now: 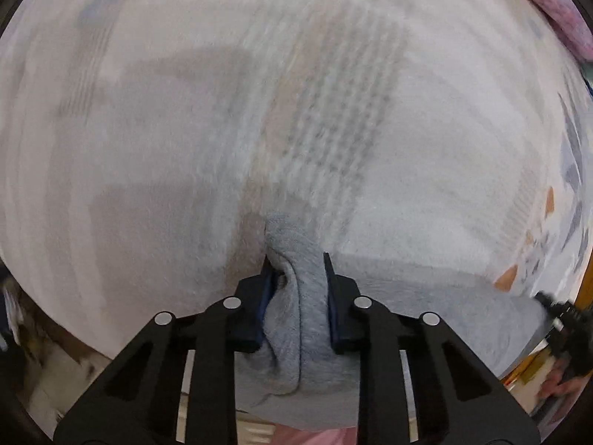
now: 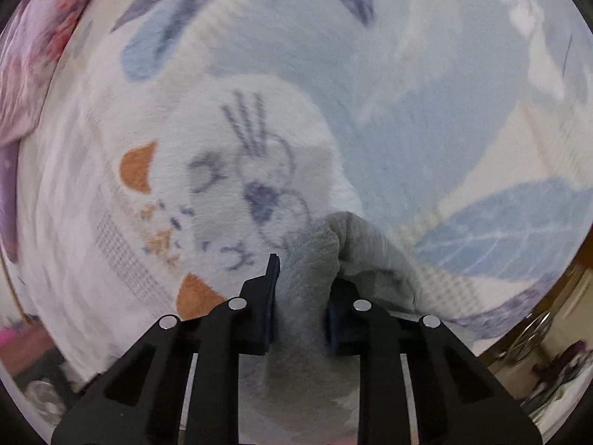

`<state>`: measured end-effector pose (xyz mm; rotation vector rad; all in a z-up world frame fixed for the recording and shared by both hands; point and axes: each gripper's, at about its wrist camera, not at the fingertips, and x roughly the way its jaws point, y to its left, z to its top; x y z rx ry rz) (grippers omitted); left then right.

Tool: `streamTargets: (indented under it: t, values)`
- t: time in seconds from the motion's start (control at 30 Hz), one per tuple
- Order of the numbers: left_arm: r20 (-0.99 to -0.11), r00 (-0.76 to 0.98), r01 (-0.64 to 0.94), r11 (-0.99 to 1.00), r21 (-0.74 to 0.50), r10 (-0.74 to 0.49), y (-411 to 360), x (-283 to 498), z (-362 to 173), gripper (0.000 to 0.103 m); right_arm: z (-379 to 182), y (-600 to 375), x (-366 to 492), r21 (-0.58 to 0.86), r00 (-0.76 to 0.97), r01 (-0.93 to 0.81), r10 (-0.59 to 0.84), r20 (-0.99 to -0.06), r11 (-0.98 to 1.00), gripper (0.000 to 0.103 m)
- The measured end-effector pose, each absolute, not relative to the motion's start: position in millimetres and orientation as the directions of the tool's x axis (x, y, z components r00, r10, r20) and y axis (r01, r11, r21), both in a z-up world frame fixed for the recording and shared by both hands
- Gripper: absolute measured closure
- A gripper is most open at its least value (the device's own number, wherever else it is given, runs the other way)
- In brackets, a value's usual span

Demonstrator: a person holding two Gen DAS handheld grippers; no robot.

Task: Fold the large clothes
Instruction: 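Grasp the grey hoodie bundle edge with both tools and lift it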

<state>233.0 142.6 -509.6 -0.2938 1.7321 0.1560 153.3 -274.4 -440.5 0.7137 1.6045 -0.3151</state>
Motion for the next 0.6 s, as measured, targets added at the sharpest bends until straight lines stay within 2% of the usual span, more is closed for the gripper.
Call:
streamTargets:
  t: [0.23,0.5,0.6]
  values:
    - [-0.987,-0.07,-0.296,0.948,-0.119,-0.146,151.2,267.4,-473.8,0.082,-408.4,-271.5,179.4,0.272,0.058,0.588,0.295,-0.954,0.762,0.086]
    - [-0.986,0.093,-0.258,0.953,-0.157,-0.137,137.9,370.3,-433.6,0.082,-366.1,-286.8,291.1,0.367,0.197,0.484,0.31,-0.93,0.794,0.086]
    - [-0.984,0.137,-0.225,0.964,-0.145,-0.116,131.7,405.7,-422.0,0.081,-372.3,-297.7,333.0,0.364,0.225,0.46,0.29,-0.93,0.81,0.086]
